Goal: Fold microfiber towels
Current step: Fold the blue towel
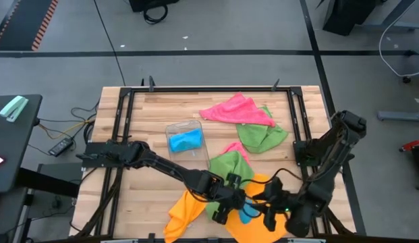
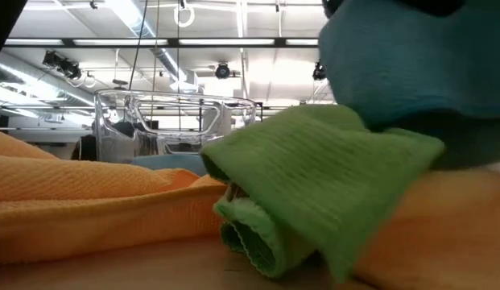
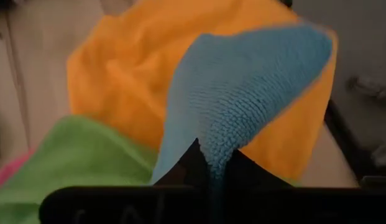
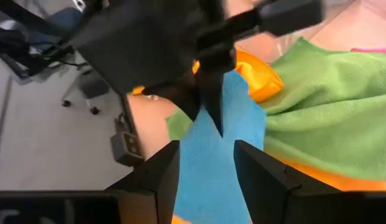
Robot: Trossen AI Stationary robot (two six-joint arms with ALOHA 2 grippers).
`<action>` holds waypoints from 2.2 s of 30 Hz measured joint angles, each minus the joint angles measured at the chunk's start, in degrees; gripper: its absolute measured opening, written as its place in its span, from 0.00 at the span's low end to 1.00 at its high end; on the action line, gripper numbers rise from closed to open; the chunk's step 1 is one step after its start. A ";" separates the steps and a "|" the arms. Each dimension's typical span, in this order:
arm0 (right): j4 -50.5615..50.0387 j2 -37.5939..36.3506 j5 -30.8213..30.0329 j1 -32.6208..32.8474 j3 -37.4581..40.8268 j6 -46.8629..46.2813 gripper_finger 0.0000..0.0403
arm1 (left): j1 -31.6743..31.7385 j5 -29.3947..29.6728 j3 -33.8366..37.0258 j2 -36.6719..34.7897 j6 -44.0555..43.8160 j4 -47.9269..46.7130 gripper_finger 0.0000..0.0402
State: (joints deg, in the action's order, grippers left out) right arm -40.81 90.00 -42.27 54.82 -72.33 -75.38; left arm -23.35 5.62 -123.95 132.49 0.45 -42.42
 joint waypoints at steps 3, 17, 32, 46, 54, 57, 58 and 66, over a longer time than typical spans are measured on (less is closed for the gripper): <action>-0.26 1.42 -0.08 0.26 -0.94 -0.74 0.41 | 0.54 -1.12 -0.01 -0.78 -2.81 -2.49 0.06; 0.45 1.15 -4.31 1.11 -0.93 4.55 0.65 | 3.69 -10.59 -0.01 -2.23 -19.96 -1.67 0.07; 6.48 1.15 -7.39 -1.62 3.31 6.44 0.69 | 6.22 -20.91 -0.01 -2.26 -31.38 2.23 0.09; 14.25 1.15 -6.74 1.45 11.44 3.12 0.67 | 7.43 -23.58 0.02 -2.23 -33.53 7.54 0.10; 14.17 1.15 -5.66 3.16 11.55 3.31 0.53 | 7.80 -23.96 0.02 -2.23 -33.88 8.34 0.05; 13.70 1.12 -4.32 3.22 11.55 2.58 0.44 | 7.80 -24.82 0.03 -2.23 -33.86 8.34 0.09; 13.65 1.01 -3.80 3.22 11.55 2.39 0.41 | 7.80 -24.99 0.03 -2.23 -33.86 8.34 0.11; 13.63 -0.69 3.39 1.90 11.47 0.09 0.15 | 7.80 -26.20 0.03 -2.23 -32.78 8.26 0.14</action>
State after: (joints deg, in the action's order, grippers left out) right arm -27.18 89.32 -38.88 56.72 -60.86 -75.30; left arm -15.55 -20.58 -123.92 130.26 -32.33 -34.16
